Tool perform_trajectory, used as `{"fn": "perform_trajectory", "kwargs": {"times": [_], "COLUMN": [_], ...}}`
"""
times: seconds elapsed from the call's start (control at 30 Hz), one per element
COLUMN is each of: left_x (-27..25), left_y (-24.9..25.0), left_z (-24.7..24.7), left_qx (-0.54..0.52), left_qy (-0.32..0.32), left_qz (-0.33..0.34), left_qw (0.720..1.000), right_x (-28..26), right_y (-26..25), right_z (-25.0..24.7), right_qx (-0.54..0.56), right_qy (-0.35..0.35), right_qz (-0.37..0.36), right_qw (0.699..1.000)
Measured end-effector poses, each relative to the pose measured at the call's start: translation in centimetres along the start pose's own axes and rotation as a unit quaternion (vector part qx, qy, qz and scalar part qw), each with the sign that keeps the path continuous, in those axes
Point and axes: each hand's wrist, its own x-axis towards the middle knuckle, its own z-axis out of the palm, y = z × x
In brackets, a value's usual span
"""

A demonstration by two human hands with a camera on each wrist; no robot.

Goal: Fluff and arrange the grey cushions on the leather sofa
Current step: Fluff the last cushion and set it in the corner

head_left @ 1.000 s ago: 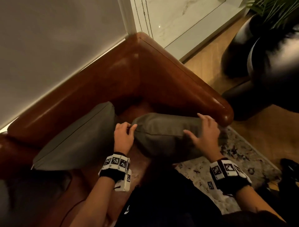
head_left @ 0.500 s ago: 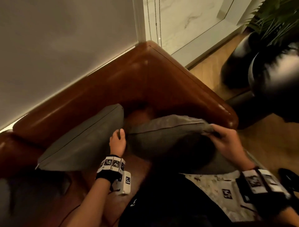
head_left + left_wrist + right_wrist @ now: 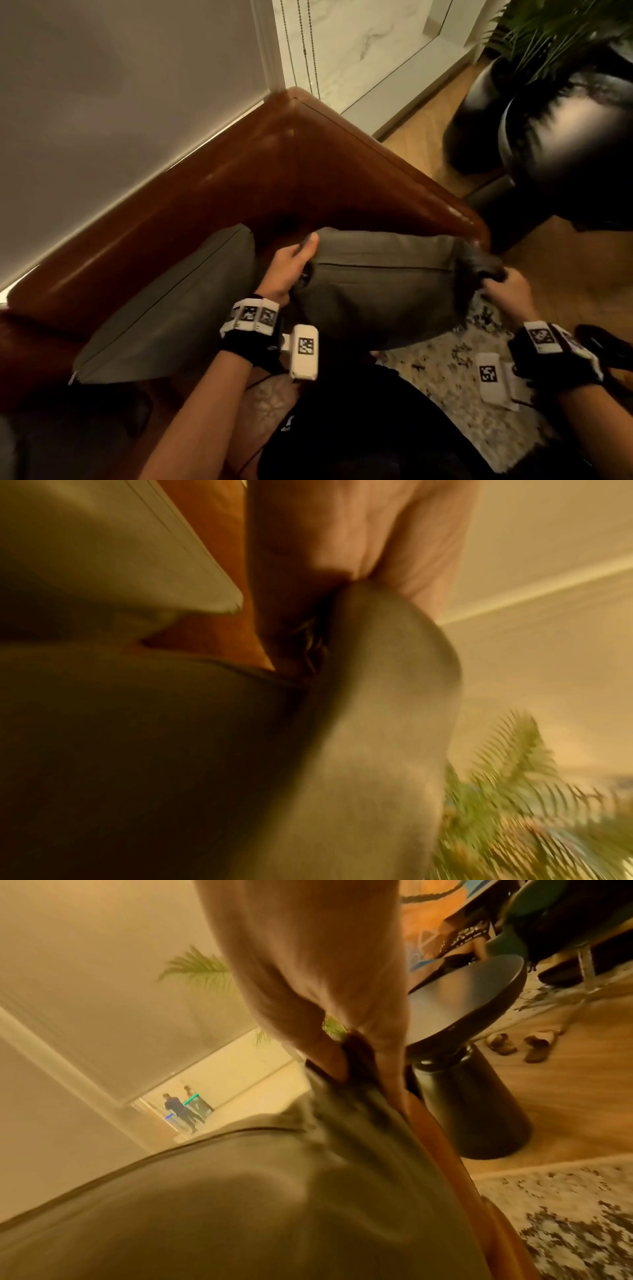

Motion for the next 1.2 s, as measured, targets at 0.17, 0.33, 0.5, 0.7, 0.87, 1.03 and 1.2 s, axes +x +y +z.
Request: {"fn": "perform_trajectory", "kwargs": {"times": [0.17, 0.33, 0.5, 0.7, 0.87, 1.03, 1.2], "left_x": [0.7, 1.9, 1.6, 2.3, 2.7, 2.3, 2.6], "left_y": [-2.7, -5.2, -4.7, -8.8, -10.5, -10.3, -9.2], "left_z": [7.5, 10.3, 7.7, -2.0, -4.1, -4.6, -5.2], "left_qx": [0.158, 0.097, 0.227, 0.317, 0.430, 0.534, 0.421], "left_qy": [-0.002, -0.058, -0.018, 0.241, 0.144, 0.129, 0.168], "left_qz": [0.048, -0.007, 0.132, 0.074, 0.136, 0.155, 0.150], "left_qw": [0.986, 0.994, 0.965, 0.915, 0.881, 0.821, 0.879], "right_x": [-7.7, -8.5, -4.6, -2.4, -2.3, -2.6, -2.3], "right_y": [-5.1, -3.8, -2.5, -0.4, 0.1, 0.1, 1.8], "right_z": [5.4, 10.4, 8.7, 6.5, 6.9, 7.0, 5.9], "right_qx": [-0.002, -0.131, -0.065, -0.034, -0.030, 0.016, 0.083], "right_qy": [-0.197, -0.156, -0.034, 0.028, 0.047, 0.039, 0.038], "right_qz": [-0.111, -0.196, -0.060, -0.008, -0.005, 0.021, 0.056], "right_qw": [0.974, 0.959, 0.996, 0.999, 0.998, 0.999, 0.994]}}
